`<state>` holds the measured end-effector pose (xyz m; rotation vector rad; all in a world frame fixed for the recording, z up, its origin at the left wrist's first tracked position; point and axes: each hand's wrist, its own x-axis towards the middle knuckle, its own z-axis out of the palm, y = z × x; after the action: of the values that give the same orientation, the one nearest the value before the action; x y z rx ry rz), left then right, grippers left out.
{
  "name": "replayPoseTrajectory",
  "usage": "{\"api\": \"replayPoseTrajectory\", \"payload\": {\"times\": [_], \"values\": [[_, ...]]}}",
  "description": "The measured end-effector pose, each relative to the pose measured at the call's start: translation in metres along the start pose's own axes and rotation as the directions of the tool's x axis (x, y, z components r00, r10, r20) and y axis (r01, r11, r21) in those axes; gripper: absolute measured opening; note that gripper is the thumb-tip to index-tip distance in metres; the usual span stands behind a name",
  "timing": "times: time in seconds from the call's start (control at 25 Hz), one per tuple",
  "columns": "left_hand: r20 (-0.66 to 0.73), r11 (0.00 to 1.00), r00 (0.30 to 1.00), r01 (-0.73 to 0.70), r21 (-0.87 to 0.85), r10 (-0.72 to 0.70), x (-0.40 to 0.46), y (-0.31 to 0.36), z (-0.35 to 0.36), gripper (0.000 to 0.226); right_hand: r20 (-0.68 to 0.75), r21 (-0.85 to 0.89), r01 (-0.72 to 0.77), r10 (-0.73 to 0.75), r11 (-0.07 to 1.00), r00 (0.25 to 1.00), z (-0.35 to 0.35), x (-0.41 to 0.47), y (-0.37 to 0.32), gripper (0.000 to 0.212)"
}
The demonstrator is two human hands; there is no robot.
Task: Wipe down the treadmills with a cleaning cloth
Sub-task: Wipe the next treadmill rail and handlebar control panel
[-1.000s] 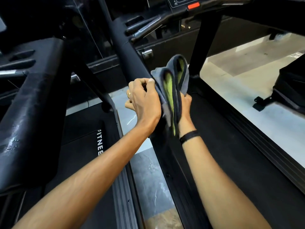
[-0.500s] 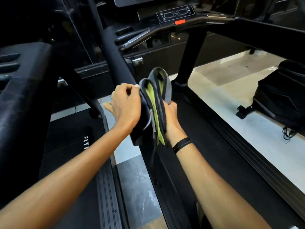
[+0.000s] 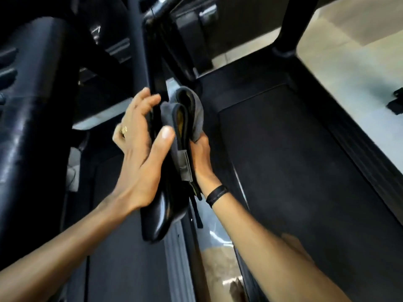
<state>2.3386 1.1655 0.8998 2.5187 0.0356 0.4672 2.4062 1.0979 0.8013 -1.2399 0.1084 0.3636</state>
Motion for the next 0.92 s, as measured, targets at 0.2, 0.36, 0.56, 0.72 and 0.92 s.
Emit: {"api": "replayPoseTrajectory", "payload": {"times": [0.2,0.36,0.56,0.72,0.92], "values": [[0.05,0.955,0.954,0.294,0.026,-0.295,-0.003,0.014,-0.001,0.079,0.016,-0.026,-0.28,0.281,0.96,0.96,-0.018,-0.034,0.007,0.023],[0.048,0.922,0.921,0.385,0.048,-0.387,-0.001,0.015,0.0,0.077,-0.092,-0.085,-0.35,0.342,0.933,0.935,-0.023,-0.095,-0.009,0.043],[-0.014,0.894,0.899,0.434,-0.112,-0.438,0.006,0.007,0.0,0.059,-0.03,-0.404,-0.118,0.116,0.907,0.993,0.006,-0.069,-0.066,0.06],[-0.039,0.914,0.914,0.4,-0.062,-0.403,0.007,0.008,0.002,0.054,-0.032,-0.35,-0.14,0.138,0.926,0.99,0.026,0.008,-0.068,0.059],[-0.046,0.921,0.921,0.389,0.017,-0.388,0.0,0.002,0.002,0.063,-0.073,-0.21,-0.286,0.276,0.935,0.958,0.03,0.054,-0.036,0.036]]}}
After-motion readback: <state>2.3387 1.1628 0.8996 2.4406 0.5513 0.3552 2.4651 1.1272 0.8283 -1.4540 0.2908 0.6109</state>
